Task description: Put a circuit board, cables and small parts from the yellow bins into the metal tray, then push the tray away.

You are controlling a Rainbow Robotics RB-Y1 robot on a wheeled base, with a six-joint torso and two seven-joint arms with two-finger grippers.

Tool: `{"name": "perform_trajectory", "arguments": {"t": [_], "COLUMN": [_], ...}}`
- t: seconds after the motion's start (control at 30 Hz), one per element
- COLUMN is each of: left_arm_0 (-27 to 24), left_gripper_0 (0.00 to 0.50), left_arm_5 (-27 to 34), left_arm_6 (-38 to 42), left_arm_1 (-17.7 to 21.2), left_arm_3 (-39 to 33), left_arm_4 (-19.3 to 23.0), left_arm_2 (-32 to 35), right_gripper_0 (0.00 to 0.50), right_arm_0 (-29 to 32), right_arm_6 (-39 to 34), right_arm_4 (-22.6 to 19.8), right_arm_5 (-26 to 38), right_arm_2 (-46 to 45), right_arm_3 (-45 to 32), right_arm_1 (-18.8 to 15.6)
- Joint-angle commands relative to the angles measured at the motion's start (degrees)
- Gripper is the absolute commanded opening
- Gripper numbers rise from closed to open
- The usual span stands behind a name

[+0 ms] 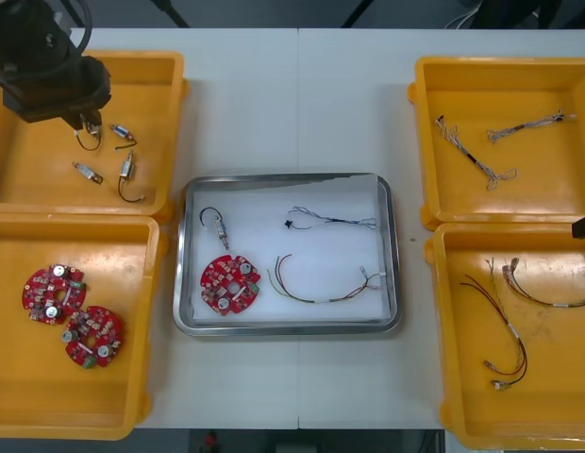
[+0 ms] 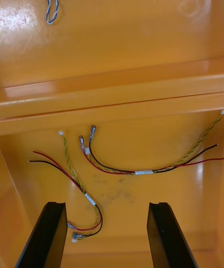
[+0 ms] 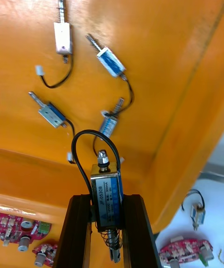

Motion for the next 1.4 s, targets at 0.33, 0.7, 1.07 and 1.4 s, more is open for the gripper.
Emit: {"name": "perform_trajectory", "arguments": {"t": [0.33,0.7,1.07,1.4], "left_arm_0": [0.62,7.12,13.89,14.33], "left_gripper_0": [0.0,0.0,0.0,0.0], "left_arm_5": [2.77,5.4,6.55,6.55], "left_arm_6": [20.86,29.56,30.61,31.4], "left_arm_1": [-4.94,-12.59,-21.38,-28.14], "left_arm_3": [-15.86,-27.11,-30.89,-25.79], "left_arm_4": [-4.01,-13.41,-23.78,-33.28], "left_arm_2": [3.71,4.41,4.15,-2.45], "right_gripper_0": [0.5,0.5,0.5,0.5], "right_arm_0": [0.62,0.62,0.62,0.62], "right_arm_6": [0.03,0.03,0.03,0.03], "right_arm_4": [-0.55,-0.55,-0.55,-0.55], "right_arm_5": [-0.32,-0.32,-0.32,-0.32], "right_arm_2": [-0.89,-0.89,-0.89,-0.89], "right_arm_3": [-1.45,-1.45,-1.45,-1.45], "right_arm_1": [-2.1,-2.1,-2.1,-2.1]}}
